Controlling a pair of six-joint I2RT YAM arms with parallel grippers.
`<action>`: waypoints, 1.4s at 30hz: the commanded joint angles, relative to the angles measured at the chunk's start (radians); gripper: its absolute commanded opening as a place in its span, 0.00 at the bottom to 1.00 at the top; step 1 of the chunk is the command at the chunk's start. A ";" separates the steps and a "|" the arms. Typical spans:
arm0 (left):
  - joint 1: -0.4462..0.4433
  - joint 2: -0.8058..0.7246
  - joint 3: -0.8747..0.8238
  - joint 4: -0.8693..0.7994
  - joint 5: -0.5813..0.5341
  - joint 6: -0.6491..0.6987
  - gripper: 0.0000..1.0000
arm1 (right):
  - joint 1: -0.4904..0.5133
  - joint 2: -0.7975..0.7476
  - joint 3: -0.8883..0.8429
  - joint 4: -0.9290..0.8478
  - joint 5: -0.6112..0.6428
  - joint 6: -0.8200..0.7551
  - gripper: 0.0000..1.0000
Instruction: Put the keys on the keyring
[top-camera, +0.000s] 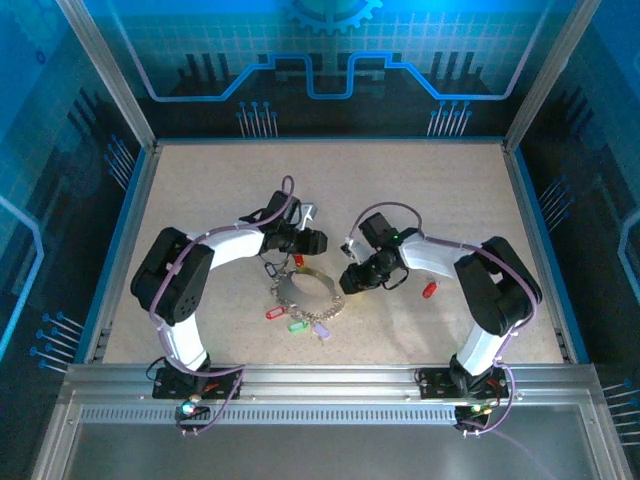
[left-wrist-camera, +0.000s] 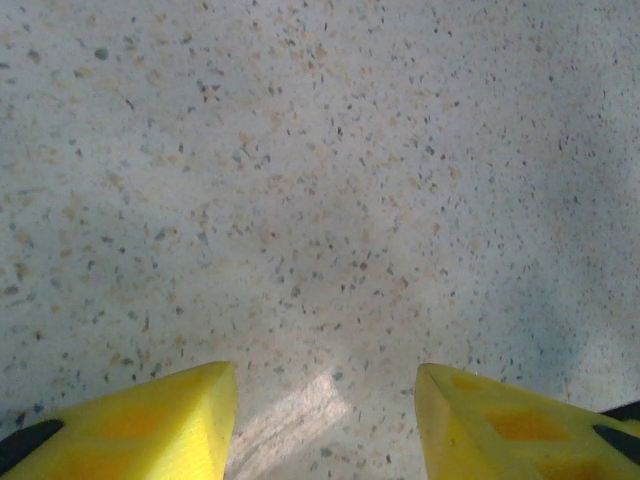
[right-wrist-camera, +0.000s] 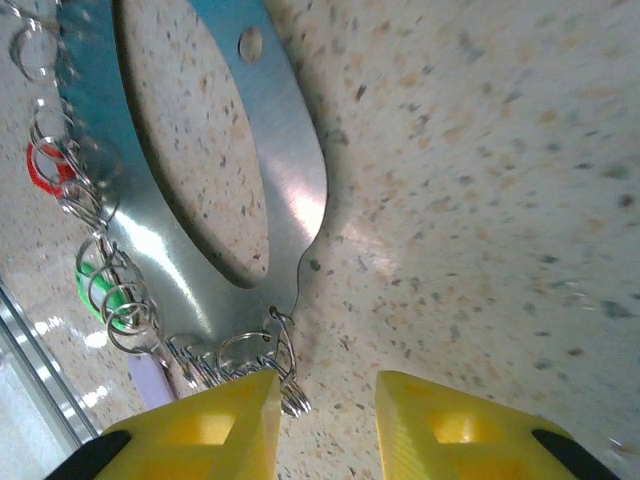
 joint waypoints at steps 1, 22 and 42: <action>0.004 -0.076 -0.049 -0.059 0.041 0.017 0.51 | 0.038 0.027 0.009 -0.015 -0.039 -0.048 0.34; 0.003 -0.033 -0.084 -0.017 0.006 0.024 0.51 | 0.106 -0.084 0.043 -0.069 0.111 -0.219 0.36; -0.062 -0.233 -0.269 -0.071 0.087 -0.208 0.49 | 0.151 0.135 0.102 -0.058 -0.085 0.014 0.33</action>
